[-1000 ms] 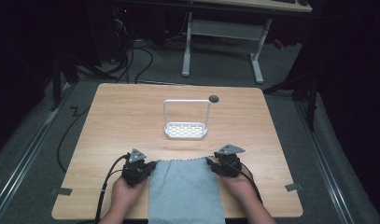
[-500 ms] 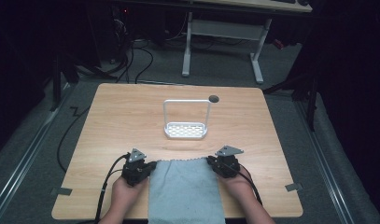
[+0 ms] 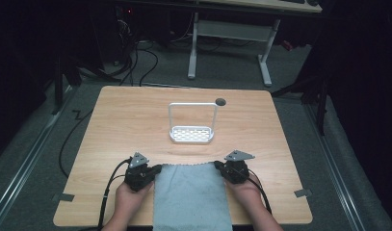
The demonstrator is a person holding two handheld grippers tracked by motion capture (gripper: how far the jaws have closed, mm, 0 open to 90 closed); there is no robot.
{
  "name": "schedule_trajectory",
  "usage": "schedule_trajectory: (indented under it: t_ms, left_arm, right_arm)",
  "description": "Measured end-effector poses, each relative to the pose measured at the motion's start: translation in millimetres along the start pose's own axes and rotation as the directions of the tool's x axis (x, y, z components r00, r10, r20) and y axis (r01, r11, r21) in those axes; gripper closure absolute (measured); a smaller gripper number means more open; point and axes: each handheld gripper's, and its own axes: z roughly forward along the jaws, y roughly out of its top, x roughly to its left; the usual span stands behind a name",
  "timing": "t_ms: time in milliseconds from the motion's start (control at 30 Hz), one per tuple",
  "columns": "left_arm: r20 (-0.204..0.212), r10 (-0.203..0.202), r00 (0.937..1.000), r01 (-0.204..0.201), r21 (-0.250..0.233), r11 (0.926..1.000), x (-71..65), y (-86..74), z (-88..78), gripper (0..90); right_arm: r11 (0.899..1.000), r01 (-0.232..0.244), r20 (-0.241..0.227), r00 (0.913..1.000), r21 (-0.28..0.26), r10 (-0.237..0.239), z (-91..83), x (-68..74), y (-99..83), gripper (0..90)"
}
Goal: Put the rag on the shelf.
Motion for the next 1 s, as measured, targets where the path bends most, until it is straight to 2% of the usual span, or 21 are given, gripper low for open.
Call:
schedule_trajectory:
  t_ms: [167, 333, 467, 600, 633, 733, 767, 800, 833, 900, 933, 967, 1000]
  left_arm:
    - [0.005, 0.012, 0.9999, -0.012, -0.035, 0.9993, -2.0, 2.1, -4.5, 89.3]
    - [0.007, 0.012, 0.9999, -0.011, -0.072, 0.9974, -4.2, 4.0, -9.1, 89.3]
    - [0.005, 0.044, 0.9990, -0.043, -0.119, 0.9920, -10.7, 9.1, -17.3, 89.4]
    - [0.013, 0.051, 0.9986, -0.048, -0.178, 0.9829, -16.6, 15.0, -26.9, 89.3]
    - [0.006, 0.066, 0.9978, -0.064, -0.191, 0.9795, -19.1, 16.6, -30.3, 89.3]
    - [0.005, 0.073, 0.9973, -0.071, -0.210, 0.9752, -22.1, 19.1, -35.3, 89.4]
    - [0.010, 0.071, 0.9974, -0.067, -0.224, 0.9723, -23.5, 21.0, -38.5, 89.4]
    - [0.009, 0.083, 0.9966, -0.078, -0.249, 0.9653, -26.8, 26.0, -45.2, 89.4]
    - [0.009, 0.083, 0.9966, -0.078, -0.249, 0.9653, -26.8, 26.0, -45.2, 89.4]
    - [-0.002, 0.106, 0.9944, -0.102, -0.283, 0.9537, -31.3, 35.8, -54.1, 89.4]
    - [-0.002, 0.106, 0.9944, -0.102, -0.283, 0.9537, -31.3, 35.8, -54.1, 89.4]
    - [-0.006, 0.111, 0.9939, -0.107, -0.296, 0.9493, -32.1, 40.0, -57.2, 89.4]
    - [-0.007, 0.115, 0.9933, -0.111, -0.313, 0.9431, -33.0, 45.2, -60.4, 89.5]
  right_arm:
    - [1.000, 0.017, 0.010, 0.9998, -0.025, -0.017, -5.2, 1.8, 0.5, 88.4]
    - [0.999, 0.003, 0.014, 0.9999, -0.045, -0.003, -9.1, 0.2, 1.1, 88.5]
    - [0.994, 0.004, 0.014, 0.9999, -0.111, -0.003, -21.0, 2.7, 5.6, 88.5]
    - [0.986, 0.014, 0.020, 0.9997, -0.169, -0.010, -34.0, 6.3, 10.5, 88.5]
    - [0.983, 0.016, 0.022, 0.9997, -0.183, -0.012, -37.6, 7.4, 12.1, 88.5]
    - [0.973, 0.028, 0.037, 0.9991, -0.227, -0.021, -49.5, 11.2, 18.2, 88.5]
    - [0.973, 0.028, 0.037, 0.9991, -0.227, -0.021, -49.5, 11.2, 18.2, 88.5]
    - [0.965, 0.034, 0.038, 0.9990, -0.260, -0.025, -58.1, 13.1, 23.7, 88.5]
    - [0.965, 0.034, 0.038, 0.9990, -0.260, -0.025, -58.1, 13.1, 23.7, 88.5]
    - [0.953, 0.046, 0.046, 0.9984, -0.299, -0.034, -67.9, 14.7, 31.2, 88.5]
    - [0.953, 0.046, 0.046, 0.9984, -0.299, -0.034, -67.9, 14.7, 31.2, 88.5]
    - [0.951, 0.051, 0.053, 0.9979, -0.306, -0.037, -70.1, 14.6, 33.0, 88.5]
    - [0.941, 0.050, 0.053, 0.9980, -0.334, -0.034, -74.9, 13.2, 38.1, 88.5]
